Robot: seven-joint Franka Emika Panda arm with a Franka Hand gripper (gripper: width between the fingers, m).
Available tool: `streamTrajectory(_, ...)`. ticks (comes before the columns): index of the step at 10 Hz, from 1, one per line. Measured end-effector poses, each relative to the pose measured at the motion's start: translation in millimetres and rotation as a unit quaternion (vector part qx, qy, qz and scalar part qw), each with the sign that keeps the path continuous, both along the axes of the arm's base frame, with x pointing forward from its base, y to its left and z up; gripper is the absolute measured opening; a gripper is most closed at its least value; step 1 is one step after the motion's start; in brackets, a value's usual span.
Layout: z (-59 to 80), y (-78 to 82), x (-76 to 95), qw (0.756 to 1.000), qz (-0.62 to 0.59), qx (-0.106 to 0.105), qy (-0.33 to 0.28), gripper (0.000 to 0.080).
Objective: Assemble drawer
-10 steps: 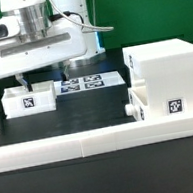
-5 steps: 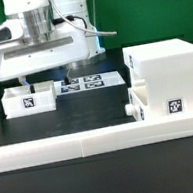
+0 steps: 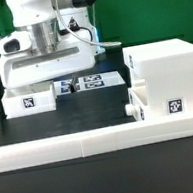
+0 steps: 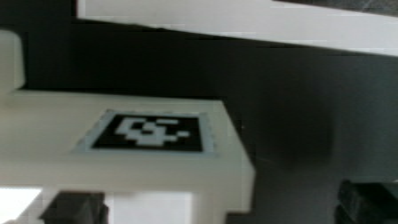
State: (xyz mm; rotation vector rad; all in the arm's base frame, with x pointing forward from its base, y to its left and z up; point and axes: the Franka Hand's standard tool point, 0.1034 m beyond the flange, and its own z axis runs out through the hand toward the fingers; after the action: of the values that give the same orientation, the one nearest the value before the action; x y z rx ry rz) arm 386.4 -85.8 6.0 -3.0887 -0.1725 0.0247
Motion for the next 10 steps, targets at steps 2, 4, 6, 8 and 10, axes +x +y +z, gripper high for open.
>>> streamTrajectory(2,-0.2,-0.1,1.3,1.000,0.001,-0.001,-0.004,0.0546)
streamTrajectory(4,-0.2,-0.1,1.3,1.000,0.001,-0.001,-0.004,0.0413)
streamTrajectory(6,-0.2,-0.1,1.4,1.000,0.001,-0.001,-0.004,0.0093)
streamTrajectory(8,0.1,-0.2,1.8,1.000,0.001,-0.002,-0.004,0.0042)
streamTrajectory(10,0.1,-0.2,1.8,1.000,0.001,-0.002,-0.004,0.0042)
